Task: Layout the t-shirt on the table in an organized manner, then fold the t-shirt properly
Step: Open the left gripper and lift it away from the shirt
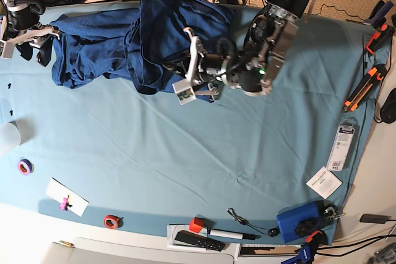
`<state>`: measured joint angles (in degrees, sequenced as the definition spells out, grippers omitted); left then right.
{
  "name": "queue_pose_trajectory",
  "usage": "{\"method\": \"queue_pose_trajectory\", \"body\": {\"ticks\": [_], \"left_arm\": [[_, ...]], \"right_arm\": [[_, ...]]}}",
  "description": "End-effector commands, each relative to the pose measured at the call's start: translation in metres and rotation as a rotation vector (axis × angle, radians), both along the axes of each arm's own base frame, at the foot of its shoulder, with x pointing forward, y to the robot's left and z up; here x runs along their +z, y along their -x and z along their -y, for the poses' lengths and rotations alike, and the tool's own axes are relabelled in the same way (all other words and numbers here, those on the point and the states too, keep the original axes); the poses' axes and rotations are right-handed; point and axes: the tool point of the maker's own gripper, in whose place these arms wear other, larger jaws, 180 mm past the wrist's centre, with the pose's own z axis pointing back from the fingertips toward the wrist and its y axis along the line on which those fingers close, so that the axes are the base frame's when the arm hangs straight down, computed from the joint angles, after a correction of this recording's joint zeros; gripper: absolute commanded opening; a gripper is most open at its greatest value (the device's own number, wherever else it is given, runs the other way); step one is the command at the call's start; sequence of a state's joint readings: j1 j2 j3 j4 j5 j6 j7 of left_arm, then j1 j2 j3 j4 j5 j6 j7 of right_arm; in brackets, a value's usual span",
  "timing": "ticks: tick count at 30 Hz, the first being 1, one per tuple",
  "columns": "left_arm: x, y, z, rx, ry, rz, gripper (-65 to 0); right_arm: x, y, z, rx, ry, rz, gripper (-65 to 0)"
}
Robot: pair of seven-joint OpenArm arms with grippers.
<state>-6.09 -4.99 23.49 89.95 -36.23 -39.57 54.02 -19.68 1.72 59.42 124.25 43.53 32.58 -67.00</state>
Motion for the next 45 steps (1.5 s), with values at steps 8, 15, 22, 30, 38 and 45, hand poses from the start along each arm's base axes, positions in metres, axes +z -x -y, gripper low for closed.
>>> {"method": "queue_pose_trajectory", "body": {"ticks": [8, 15, 22, 30, 38, 45], "left_arm": [[0.013, -0.005, 0.041, -0.008, -0.002, 0.16, -65.0], [0.058, -0.026, 0.082, 0.041, 0.088, 0.253, -65.0], [0.086, -0.03, 0.1, 0.056, 0.18, 0.309, -65.0], [0.075, -0.074, 0.063, 0.159, 0.056, 0.337, -65.0], [0.066, -0.113, 0.004, 0.312, 0.034, 0.301, -39.3], [0.055, -0.122, -0.022, 0.344, -0.013, 0.306, -38.3]], "right_arm": [[0.014, -0.005, 0.0, 0.012, 0.024, 0.052, -32.6], [0.014, -0.005, 0.0, 0.012, 0.024, 0.053, -32.6], [0.016, -0.006, 0.001, 0.013, 0.028, 0.064, -32.6], [0.046, -0.018, 0.02, 0.05, 0.166, 0.104, -32.2], [0.03, -0.023, 0.078, -0.074, 0.118, 0.068, -22.1], [-0.033, -0.033, 0.071, 0.049, -0.32, -0.01, -22.1]]}}
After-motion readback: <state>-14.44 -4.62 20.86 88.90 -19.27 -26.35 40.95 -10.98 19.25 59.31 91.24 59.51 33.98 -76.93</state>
